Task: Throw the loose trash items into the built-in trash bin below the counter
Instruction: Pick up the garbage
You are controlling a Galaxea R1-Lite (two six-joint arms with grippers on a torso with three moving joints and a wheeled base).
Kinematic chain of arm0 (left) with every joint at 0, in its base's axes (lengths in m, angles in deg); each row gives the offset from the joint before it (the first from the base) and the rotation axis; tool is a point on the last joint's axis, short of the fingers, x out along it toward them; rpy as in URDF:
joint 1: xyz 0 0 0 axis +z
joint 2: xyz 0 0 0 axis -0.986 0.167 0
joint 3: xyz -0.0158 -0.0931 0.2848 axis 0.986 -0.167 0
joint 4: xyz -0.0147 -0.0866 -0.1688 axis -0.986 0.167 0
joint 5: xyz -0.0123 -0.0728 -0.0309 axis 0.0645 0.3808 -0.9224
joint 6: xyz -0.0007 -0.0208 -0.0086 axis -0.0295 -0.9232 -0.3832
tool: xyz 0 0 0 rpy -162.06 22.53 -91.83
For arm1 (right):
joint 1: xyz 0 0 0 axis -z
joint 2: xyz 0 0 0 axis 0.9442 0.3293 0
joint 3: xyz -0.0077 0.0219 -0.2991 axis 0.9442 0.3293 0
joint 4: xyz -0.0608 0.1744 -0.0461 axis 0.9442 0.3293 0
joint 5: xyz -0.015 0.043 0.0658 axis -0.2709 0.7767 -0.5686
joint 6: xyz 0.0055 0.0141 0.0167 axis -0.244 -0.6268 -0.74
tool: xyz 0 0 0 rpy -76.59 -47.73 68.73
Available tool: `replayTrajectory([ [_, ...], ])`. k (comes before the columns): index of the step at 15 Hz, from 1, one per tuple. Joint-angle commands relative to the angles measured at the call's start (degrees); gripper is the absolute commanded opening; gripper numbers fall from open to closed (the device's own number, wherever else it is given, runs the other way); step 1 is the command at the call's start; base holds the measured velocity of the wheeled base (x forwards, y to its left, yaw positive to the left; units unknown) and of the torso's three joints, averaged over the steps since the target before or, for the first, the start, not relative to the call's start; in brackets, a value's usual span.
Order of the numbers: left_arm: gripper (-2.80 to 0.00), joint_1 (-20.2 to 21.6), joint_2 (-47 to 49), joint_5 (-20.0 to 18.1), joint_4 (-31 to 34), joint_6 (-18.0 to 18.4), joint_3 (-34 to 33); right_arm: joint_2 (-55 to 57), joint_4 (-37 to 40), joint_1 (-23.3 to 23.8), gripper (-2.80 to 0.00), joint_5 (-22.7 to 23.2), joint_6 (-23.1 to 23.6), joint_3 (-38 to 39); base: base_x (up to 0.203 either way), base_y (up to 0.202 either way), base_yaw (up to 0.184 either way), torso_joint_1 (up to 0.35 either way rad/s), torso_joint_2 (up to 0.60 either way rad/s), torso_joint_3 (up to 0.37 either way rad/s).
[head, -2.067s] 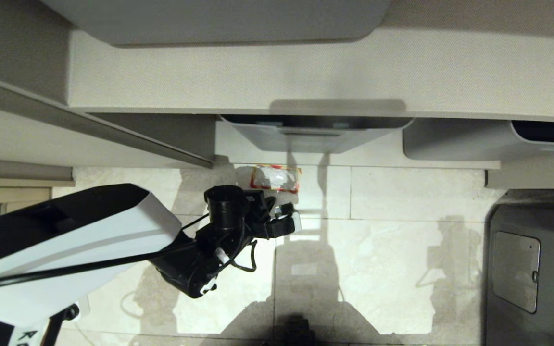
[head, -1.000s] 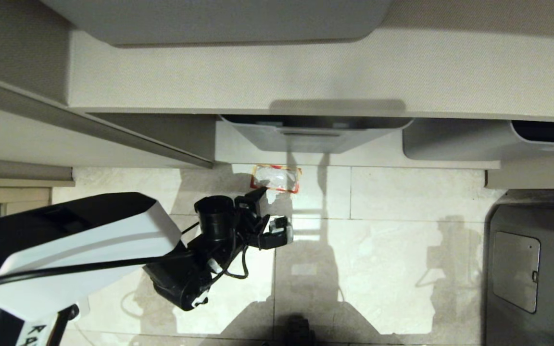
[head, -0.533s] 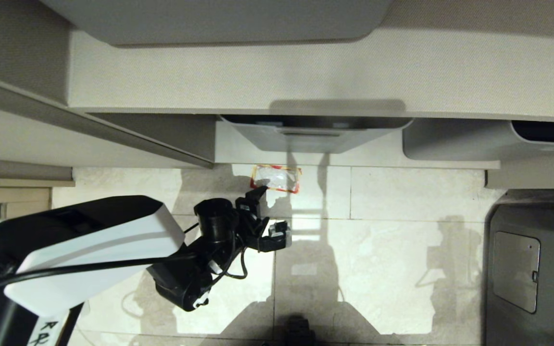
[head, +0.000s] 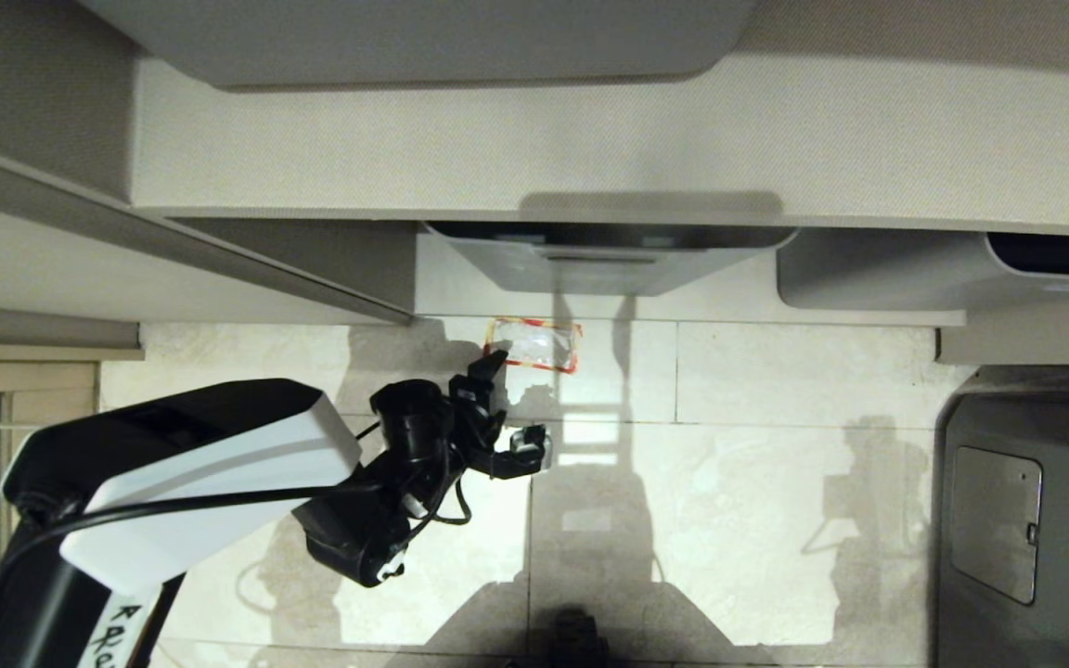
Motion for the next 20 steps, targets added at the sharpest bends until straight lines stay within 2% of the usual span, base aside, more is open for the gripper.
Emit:
replayTrajectory([
  [1,0.0,0.2,1.5,-0.1,-0.9,1.1,1.9,-0.1,0.0,0.0,-2.8,0.0,0.0,0.0,0.0,0.0,0.0,0.0,0.0,0.0],
  [9,0.0,1.5,5.5,-0.3,-0.8,2.1,8.9,-0.1,0.0,0.0,-2.8,0.0,0.0,0.0,0.0,0.0,0.0,0.0,0.0,0.0],
  [12,0.0,2.1,6.3,-0.1,-0.7,4.0,11.2,-0.1,0.0,0.0,-2.8,0.0,0.0,0.0,0.0,0.0,0.0,0.0,0.0,0.0],
  [20,0.0,2.5,9.6,1.6,1.5,4.1,17.8,-0.1,0.0,0.0,-2.8,0.0,0.0,0.0,0.0,0.0,0.0,0.0,0.0,0.0],
])
